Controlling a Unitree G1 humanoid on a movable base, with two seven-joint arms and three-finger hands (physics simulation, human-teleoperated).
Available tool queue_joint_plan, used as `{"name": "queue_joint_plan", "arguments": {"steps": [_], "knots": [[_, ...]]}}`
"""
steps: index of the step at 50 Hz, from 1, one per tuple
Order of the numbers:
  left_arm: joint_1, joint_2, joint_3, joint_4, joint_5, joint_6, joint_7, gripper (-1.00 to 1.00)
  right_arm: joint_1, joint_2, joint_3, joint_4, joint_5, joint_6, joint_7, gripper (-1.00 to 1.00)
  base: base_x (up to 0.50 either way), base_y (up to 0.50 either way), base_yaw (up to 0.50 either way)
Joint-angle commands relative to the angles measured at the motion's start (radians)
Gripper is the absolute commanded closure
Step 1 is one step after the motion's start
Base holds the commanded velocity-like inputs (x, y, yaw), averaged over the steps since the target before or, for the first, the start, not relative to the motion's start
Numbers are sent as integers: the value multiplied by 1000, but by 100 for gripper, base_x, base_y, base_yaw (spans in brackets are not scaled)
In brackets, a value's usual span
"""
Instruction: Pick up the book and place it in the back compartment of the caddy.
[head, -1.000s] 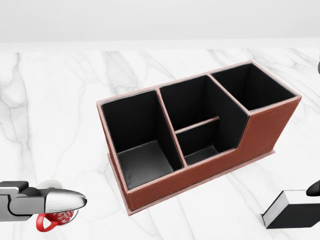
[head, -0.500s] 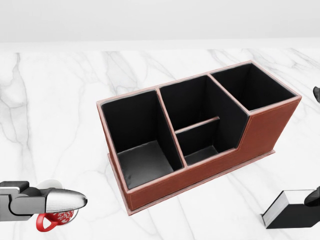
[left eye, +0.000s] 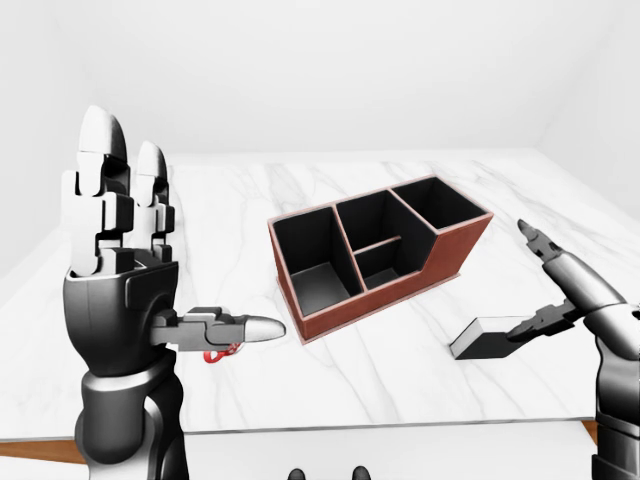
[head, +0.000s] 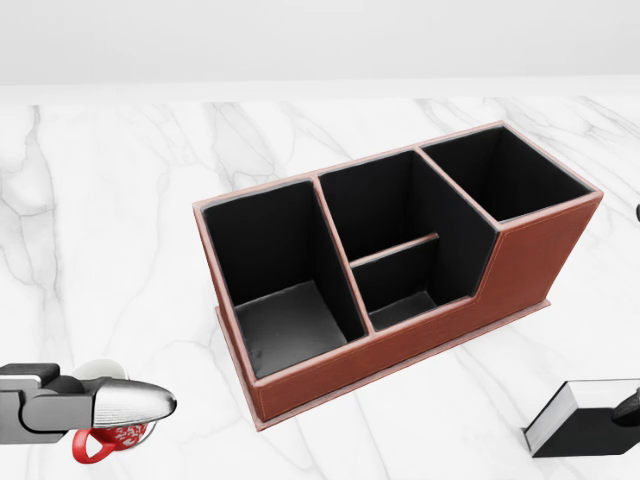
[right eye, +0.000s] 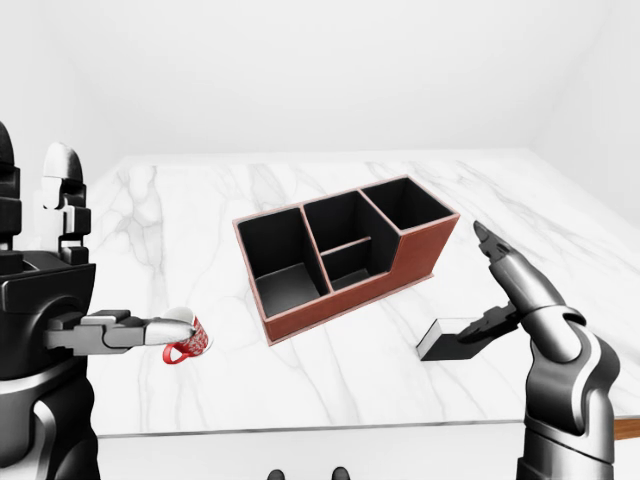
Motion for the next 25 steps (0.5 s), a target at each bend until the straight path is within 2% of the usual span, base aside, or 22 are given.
{"name": "queue_joint_plan", "arguments": {"steps": [1, 15, 21, 25], "knots": [[1, 0, 0, 0, 1, 0, -1, -100, 5, -6, 7, 55, -12, 0, -32, -100, 0, 0, 0], [0, 0, 2, -5, 1, 0, -1, -100, 13, -6, 14, 81, -32, -5, -52, -100, 0, 0, 0], [2, 0, 2, -4, 2, 0, -2, -100, 14, -3, 20, 86, -45, -26, -60, -100, 0, 0, 0], [3, -2, -4, -2, 4, 0, 0, -100, 5, 3, 24, 40, -56, -4, -33, -100, 0, 0, 0]]}}
